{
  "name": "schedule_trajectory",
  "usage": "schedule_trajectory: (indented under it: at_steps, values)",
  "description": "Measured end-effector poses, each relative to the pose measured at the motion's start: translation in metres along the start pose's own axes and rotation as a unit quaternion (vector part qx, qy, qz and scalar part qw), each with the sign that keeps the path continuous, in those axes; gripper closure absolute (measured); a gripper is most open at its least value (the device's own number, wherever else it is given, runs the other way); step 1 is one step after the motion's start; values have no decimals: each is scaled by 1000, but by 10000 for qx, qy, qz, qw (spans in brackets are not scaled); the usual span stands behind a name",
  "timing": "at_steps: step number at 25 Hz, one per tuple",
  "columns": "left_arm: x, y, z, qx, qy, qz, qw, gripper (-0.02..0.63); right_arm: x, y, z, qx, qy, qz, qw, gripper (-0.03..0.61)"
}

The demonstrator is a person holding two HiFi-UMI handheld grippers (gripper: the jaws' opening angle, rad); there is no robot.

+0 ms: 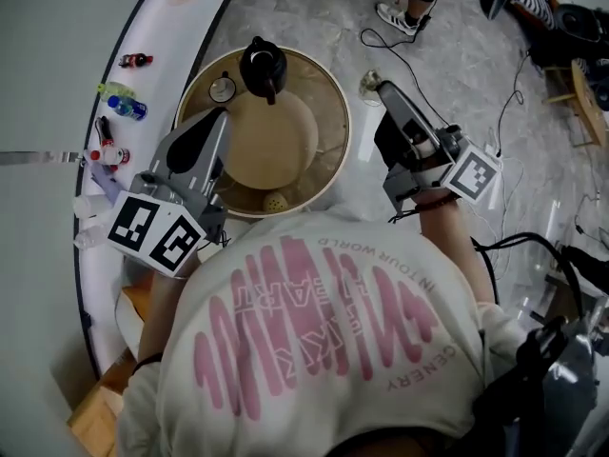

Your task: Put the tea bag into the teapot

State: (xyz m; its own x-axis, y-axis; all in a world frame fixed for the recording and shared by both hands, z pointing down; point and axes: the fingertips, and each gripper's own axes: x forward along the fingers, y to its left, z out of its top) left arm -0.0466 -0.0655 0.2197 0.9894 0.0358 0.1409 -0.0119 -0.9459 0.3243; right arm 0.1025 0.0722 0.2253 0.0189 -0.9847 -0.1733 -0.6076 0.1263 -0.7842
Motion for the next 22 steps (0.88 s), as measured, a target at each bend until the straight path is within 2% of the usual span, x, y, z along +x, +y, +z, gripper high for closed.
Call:
schedule_trajectory:
  at_steps: [6,11,19,22]
  values:
    - [-2,14,-7,-68,17,-303,9995,600,8,5,-16,-86,-29,-231,9997,568]
    - [-9,24,-18,-341,-92,-228,9991,600,9,2,-34,-117,248,-421,9987,568]
    - [-24,52,-28,-647,-27,340,9973,600,41,-15,-21,-43,452,-376,9983,568]
    - [-31,70,-30,-703,-35,690,9951,600,62,-34,-15,66,541,-322,9980,568]
